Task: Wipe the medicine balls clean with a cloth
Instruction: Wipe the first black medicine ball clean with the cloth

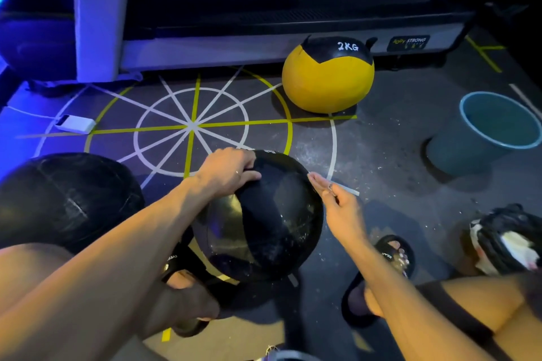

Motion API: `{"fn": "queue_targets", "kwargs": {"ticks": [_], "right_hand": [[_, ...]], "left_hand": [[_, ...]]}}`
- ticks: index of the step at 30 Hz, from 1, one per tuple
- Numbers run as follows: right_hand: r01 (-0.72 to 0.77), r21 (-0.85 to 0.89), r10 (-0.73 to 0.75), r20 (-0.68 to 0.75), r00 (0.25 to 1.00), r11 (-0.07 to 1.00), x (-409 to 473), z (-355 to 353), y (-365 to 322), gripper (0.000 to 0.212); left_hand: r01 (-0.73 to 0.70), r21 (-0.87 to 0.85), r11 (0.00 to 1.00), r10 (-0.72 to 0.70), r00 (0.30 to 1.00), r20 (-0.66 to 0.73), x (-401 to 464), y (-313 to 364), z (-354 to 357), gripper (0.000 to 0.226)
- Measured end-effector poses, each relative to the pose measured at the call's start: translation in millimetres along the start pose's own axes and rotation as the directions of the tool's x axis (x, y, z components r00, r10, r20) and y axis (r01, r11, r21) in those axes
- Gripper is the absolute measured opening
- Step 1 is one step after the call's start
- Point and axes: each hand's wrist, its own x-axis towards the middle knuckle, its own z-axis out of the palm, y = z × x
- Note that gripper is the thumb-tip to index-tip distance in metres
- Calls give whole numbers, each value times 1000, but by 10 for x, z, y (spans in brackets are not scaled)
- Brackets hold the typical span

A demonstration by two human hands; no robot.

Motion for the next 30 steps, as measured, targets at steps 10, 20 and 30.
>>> {"fn": "queue_targets", "kwargs": {"ticks": [10,20,30], "right_hand": [[831,-289,-703,445,556,475,-430,753,243,39],[553,-377,-561,99,822,743,-463,746,250,41],[381,-296,-445,-187,876,876,-392,641,441,43]], "left_hand": [[92,-122,988,-97,994,-42,24,-110,52,41],[104,-227,968,-128,987,-94,-59,-143,82,43],[147,-278,949,-180,979,-96,-37,-48,197,36]]}}
